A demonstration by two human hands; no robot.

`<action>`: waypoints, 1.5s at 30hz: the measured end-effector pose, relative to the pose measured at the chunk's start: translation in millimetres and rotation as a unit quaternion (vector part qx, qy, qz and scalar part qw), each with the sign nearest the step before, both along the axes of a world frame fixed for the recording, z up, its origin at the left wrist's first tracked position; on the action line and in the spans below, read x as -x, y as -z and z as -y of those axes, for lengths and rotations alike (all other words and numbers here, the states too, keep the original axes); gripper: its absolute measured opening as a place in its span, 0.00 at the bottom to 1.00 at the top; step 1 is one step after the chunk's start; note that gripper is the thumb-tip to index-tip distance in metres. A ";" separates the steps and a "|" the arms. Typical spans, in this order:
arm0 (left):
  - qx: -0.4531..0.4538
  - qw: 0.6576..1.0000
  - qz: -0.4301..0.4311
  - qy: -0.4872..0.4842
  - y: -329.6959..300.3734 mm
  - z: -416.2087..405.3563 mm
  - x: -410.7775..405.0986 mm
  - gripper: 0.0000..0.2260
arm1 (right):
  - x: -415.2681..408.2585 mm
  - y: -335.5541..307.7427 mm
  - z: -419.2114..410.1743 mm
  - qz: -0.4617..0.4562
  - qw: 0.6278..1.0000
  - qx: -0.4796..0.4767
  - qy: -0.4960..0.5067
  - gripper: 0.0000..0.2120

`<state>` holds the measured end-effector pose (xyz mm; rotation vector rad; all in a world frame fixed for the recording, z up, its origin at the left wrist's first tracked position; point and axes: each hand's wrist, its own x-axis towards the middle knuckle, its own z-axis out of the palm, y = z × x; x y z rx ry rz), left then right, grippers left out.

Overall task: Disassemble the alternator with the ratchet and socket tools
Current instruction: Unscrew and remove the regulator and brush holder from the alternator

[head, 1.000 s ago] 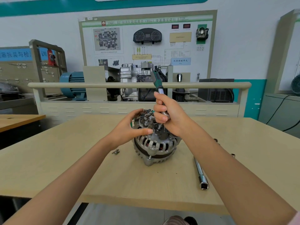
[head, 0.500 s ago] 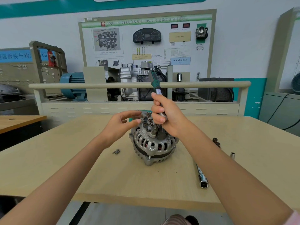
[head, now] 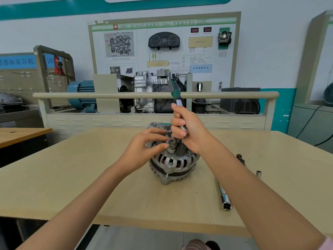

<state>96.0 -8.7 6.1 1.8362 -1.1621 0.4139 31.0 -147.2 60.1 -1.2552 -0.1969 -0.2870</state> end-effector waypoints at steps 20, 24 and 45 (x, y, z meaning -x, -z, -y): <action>0.011 1.000 -0.020 0.002 1.4 3.1 2.0 0.07 | 3.6 -2.1 -0.5 0.004 1.000 -0.006 0.005 0.18; 0.028 1.000 -0.011 0.004 4.5 6.4 1.4 0.08 | 4.5 -3.3 -0.5 0.001 1.000 -0.001 0.025 0.18; 0.051 0.998 -0.043 0.010 6.2 12.3 1.4 0.09 | 7.9 -23.9 -6.7 0.023 0.991 -0.128 0.018 0.17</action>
